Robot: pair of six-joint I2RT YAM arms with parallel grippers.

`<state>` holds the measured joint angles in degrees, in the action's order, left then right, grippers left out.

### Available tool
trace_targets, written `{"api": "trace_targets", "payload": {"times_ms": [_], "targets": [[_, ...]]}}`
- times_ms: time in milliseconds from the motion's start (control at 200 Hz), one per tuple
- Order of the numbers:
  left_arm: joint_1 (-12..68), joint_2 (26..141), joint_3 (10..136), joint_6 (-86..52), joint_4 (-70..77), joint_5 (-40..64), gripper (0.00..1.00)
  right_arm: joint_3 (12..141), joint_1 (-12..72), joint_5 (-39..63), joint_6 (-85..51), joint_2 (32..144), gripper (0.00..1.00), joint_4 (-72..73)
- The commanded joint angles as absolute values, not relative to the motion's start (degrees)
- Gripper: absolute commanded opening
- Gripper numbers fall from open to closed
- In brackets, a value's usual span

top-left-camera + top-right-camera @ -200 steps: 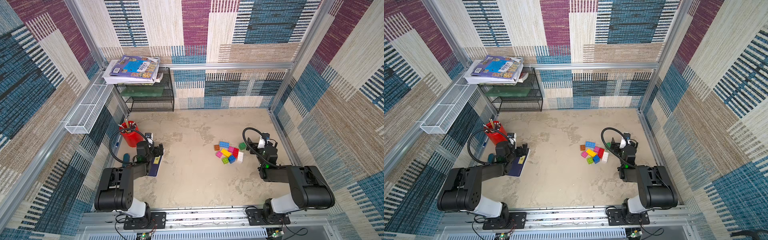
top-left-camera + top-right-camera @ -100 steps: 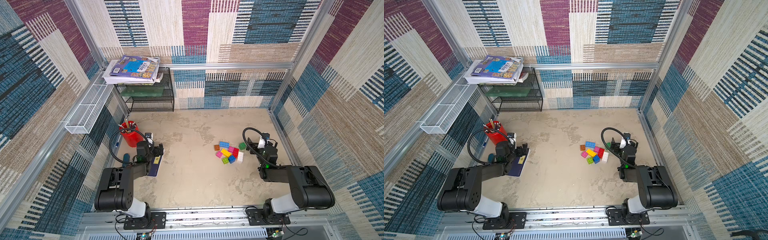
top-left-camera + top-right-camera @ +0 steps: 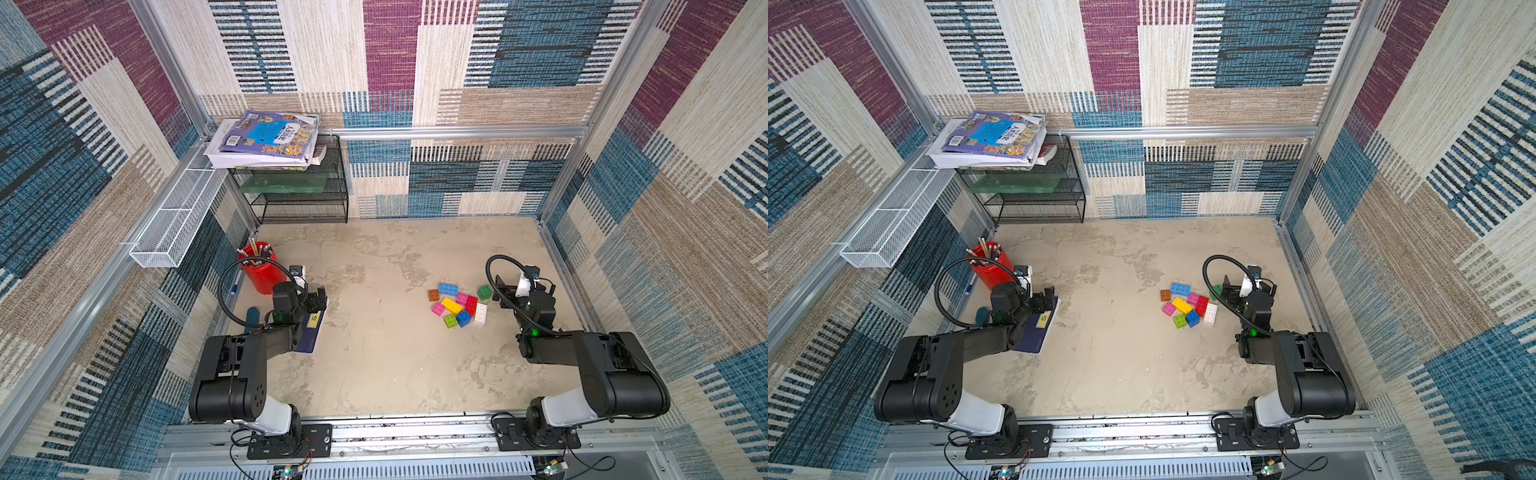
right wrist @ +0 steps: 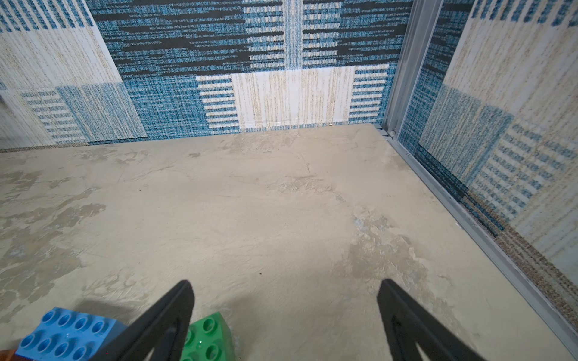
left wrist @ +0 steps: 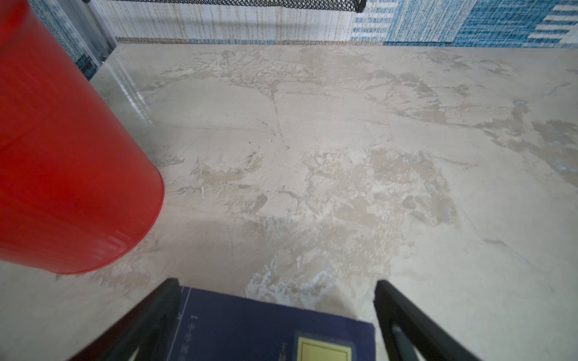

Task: Assemble the letter f with lego
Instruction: Pick up the lego brick from the center of the board.

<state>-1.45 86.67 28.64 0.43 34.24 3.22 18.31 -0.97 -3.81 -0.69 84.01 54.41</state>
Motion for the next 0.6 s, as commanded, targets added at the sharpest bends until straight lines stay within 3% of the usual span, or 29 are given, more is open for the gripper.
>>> {"api": "trace_targets", "payload": {"times_ms": [0, 95, 386, 591], "targets": [[-0.97, 84.87, 33.47, 2.15, 25.48, 3.12, 0.99, 25.47, -1.09, -8.68, -3.04, 81.94, 0.95, 43.17], [-0.63, 84.33, 42.41, 2.32, 11.77, 2.51, 0.99, 35.11, -1.01, -8.17, -1.96, 82.15, 0.95, 29.65], [3.63, 74.99, 59.02, -2.45, -6.02, 2.20, 0.99, 59.01, 5.16, -8.05, -1.25, 83.87, 0.97, -0.20], [10.85, 72.04, 68.09, -4.37, -19.41, 2.26, 0.99, 64.62, 8.28, -3.16, -4.04, 82.77, 0.98, -11.07]]}}
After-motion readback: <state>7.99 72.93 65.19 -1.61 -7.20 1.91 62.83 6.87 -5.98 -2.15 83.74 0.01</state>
